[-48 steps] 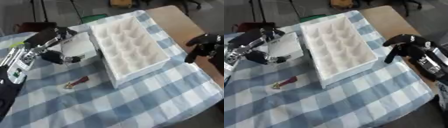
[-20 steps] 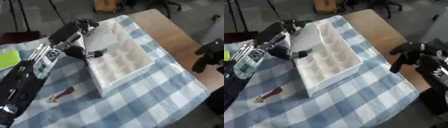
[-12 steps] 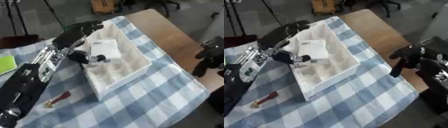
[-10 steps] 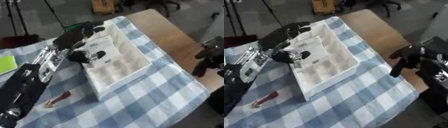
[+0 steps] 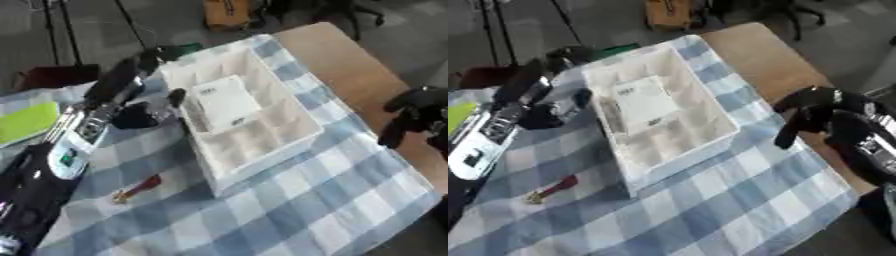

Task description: Pick up objects on the table and place them in the box.

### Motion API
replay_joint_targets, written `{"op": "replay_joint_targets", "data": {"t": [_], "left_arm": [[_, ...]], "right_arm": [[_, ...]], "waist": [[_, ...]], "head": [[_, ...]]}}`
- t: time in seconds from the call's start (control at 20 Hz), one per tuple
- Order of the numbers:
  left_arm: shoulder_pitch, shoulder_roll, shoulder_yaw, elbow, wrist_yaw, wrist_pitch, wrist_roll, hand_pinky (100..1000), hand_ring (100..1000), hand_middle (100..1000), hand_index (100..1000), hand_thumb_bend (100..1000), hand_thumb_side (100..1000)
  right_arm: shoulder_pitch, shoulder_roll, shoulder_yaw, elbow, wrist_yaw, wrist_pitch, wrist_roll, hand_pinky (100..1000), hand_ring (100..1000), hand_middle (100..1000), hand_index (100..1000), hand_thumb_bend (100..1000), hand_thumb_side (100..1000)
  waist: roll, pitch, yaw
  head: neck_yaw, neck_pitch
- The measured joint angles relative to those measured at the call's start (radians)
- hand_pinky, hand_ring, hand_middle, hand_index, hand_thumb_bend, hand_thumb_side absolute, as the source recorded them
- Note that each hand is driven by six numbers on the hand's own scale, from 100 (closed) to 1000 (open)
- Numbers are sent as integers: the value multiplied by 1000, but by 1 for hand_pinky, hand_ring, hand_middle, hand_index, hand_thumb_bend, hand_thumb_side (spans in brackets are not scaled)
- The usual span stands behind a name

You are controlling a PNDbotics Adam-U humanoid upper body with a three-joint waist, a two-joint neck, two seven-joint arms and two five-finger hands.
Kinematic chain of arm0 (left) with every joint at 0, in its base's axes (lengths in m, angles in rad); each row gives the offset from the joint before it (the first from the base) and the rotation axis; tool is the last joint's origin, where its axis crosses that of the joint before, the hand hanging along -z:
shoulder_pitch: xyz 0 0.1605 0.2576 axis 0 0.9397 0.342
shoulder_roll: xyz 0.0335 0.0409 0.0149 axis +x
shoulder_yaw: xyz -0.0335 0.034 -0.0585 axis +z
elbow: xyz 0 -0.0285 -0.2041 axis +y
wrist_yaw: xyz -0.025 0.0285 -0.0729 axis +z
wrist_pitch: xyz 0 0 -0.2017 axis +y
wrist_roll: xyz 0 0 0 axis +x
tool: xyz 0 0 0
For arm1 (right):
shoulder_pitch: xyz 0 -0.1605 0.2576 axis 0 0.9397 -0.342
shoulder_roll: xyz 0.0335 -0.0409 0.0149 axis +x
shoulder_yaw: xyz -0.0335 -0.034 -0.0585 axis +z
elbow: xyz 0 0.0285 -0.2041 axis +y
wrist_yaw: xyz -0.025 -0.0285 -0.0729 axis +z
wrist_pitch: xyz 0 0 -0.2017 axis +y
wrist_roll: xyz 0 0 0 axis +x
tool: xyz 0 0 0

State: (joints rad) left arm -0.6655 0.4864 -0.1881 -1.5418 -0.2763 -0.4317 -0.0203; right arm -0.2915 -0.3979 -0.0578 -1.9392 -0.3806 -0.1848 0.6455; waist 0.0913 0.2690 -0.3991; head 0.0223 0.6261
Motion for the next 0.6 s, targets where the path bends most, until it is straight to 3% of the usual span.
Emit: {"op": "replay_joint_targets", "data": {"t": [0.05, 0.2, 0.3, 0.45, 0.6], "left_arm": [[34, 23, 21, -81, 98, 28, -26, 653, 641, 701, 890, 220, 885], [163, 64, 95, -305, 354, 94, -101, 651, 637, 696, 878, 209, 890], [246, 77, 145, -385, 473, 96, -152, 637, 620, 678, 884, 215, 898], [359, 75, 196, -427, 571, 77, -220, 625, 608, 663, 886, 205, 901], [396, 59, 216, -437, 614, 84, -266, 624, 607, 658, 886, 194, 902]], "right_arm": [[3, -2, -3, 0, 2, 0, -4, 577, 542, 737, 813, 100, 740], [21, -5, -18, 2, 14, 0, -15, 577, 542, 737, 813, 100, 742], [31, -6, -27, 4, 23, 1, -23, 577, 541, 737, 813, 100, 739], [42, -11, -42, 6, 35, -1, -37, 577, 542, 737, 813, 100, 738], [47, -12, -51, 6, 42, -2, -48, 578, 543, 737, 813, 100, 735]], "waist": [[0, -3, 6], [3, -4, 40], [3, -5, 58], [0, -5, 105], [-2, -6, 124]], "head": [[-6, 2], [-24, 8], [-34, 13], [-44, 30], [-47, 45]]}}
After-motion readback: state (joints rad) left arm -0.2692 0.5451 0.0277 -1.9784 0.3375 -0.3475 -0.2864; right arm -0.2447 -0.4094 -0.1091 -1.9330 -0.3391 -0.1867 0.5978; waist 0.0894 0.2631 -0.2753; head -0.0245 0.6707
